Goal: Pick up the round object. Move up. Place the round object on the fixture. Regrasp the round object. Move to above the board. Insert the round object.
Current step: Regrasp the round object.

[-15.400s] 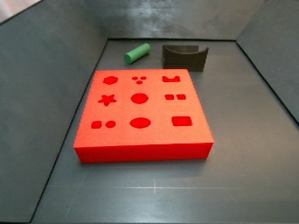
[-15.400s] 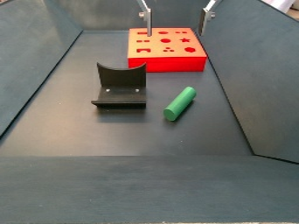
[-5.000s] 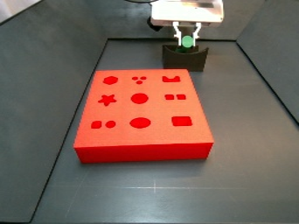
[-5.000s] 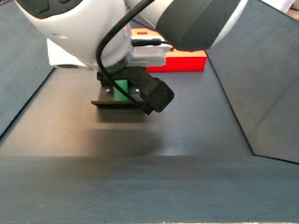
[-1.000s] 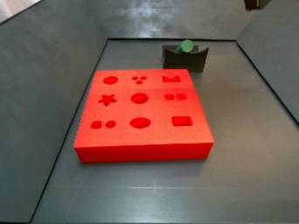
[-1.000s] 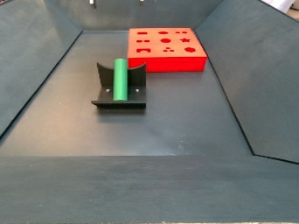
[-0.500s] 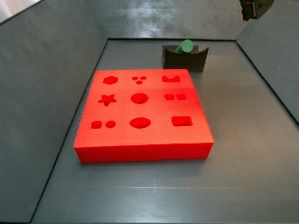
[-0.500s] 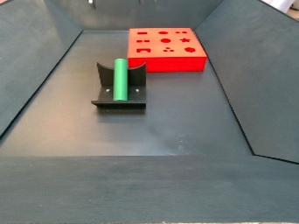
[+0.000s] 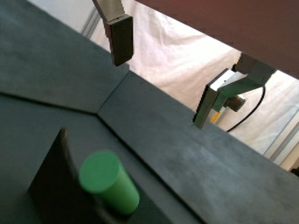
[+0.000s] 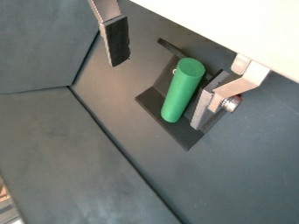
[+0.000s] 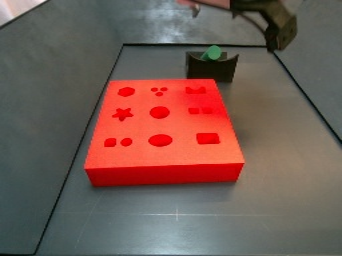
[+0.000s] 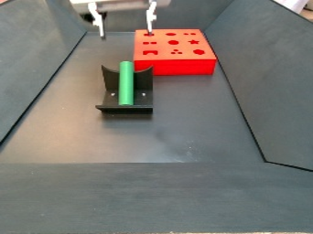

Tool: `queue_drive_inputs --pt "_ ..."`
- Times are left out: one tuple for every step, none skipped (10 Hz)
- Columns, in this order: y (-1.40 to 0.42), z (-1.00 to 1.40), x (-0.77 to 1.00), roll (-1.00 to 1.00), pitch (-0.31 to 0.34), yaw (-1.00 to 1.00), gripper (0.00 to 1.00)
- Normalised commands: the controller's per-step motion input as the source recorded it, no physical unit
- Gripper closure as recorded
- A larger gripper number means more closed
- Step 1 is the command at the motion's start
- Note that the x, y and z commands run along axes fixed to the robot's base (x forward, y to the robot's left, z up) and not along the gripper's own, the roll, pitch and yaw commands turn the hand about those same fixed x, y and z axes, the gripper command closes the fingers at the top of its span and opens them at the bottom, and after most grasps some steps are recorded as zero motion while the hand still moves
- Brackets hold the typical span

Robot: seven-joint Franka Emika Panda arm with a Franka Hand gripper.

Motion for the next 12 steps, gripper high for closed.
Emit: queue_drive_inputs --pt "0.05 -1.0 0.07 0.07 -0.124 0.01 0.0" --pt "0.05 -1.0 0.08 0.07 -0.109 -0.02 0.0" --pt "0.04 -1.0 0.08 0.06 -0.092 -0.04 0.0" --pt "0.04 -1.0 0.09 0.06 -0.074 -0.05 0.0" --pt "0.03 -0.94 0.09 0.06 -0.048 -0.05 0.0" --pt "0.02 -0.73 0.09 0.06 -0.016 -0.05 0.0" --pt "0.01 -0.58 0.08 0.06 0.003 -0.04 0.0" --pt "0.01 -0.48 0.08 0.06 0.011 -0.03 0.0" --pt "0.01 -0.26 0.07 0.06 0.02 0.0 0.0" --pt "0.0 -0.2 0.04 0.05 0.033 0.01 0.0" --pt "0.0 -0.17 0.01 0.05 0.028 0.02 0.0" --pt "0.0 -0.17 0.01 0.05 0.028 0.02 0.0"
